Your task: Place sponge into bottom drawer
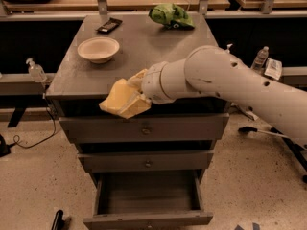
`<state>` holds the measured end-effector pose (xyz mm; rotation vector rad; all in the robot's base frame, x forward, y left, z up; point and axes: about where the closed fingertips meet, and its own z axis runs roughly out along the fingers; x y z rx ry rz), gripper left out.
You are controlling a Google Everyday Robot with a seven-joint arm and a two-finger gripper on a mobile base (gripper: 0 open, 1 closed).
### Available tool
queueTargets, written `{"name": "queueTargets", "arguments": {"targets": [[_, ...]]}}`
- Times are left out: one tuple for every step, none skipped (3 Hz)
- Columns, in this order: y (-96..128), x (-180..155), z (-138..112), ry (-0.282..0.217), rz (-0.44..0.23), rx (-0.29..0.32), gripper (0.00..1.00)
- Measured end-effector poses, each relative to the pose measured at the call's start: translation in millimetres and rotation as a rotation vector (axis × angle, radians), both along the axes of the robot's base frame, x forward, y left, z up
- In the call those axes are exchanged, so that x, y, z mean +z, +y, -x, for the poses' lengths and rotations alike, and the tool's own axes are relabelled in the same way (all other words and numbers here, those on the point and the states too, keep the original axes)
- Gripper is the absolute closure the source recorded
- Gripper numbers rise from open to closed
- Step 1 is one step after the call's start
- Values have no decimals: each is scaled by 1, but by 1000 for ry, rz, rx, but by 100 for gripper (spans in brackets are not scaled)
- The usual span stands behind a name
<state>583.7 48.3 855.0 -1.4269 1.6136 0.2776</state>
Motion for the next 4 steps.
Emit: {"name": "queueTargets", "arguments": {"targets": [[2, -6, 19, 3, -18, 12, 100], [9, -35, 54, 20, -138, 23, 100], [9, -21, 58, -2, -140, 22, 100], [15, -50, 57, 11, -257, 39, 100]]}}
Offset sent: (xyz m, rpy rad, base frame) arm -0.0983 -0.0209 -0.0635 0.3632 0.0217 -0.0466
